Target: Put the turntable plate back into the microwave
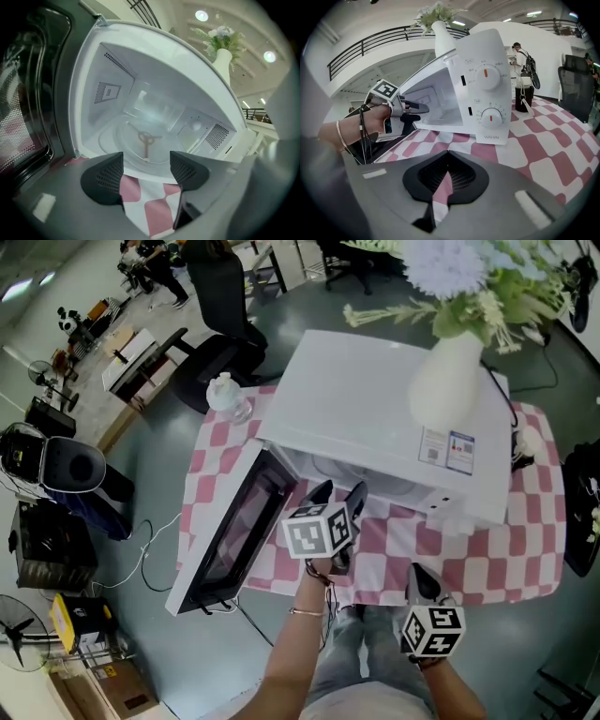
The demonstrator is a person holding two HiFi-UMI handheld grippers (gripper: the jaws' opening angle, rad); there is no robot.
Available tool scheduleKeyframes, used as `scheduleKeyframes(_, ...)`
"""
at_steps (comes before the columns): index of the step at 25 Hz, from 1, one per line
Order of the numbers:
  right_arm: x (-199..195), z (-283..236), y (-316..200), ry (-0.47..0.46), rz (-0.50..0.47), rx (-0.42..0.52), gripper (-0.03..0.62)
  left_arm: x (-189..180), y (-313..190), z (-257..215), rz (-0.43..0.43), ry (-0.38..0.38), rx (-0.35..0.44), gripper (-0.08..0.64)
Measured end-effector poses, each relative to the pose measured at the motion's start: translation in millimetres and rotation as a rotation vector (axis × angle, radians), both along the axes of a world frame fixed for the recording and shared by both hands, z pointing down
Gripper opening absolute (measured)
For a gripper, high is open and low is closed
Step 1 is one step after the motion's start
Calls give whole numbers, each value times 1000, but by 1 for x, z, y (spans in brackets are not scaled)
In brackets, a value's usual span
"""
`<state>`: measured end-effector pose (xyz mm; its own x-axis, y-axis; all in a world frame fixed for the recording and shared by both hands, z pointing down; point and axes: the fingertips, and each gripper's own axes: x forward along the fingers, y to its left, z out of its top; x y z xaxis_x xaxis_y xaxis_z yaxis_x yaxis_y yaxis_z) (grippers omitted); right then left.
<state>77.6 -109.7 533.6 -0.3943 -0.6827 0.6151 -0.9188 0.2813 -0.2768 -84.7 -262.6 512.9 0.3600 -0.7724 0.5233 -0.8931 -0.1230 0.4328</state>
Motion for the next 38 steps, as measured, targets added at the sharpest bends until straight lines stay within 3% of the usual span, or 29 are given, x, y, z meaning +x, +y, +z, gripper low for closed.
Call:
scheduleKeyframes(16,-32,-46,-14,-32,-91,91,9,-17,60,-58,-45,-41,90,239)
scheduleKeyframes(22,-46,-82,-26,-53,-128,165,9,-19,80,-88,-61,-66,162,141)
scheduleKeyframes(29,-60,-127,-36,-63,-176,258,9,-43,102,-114,-138,-95,231,6)
scheduleKeyframes(38,-63,-169,-52,-48,-180,380,9,-66,117,-133,-198,-140,310,-3)
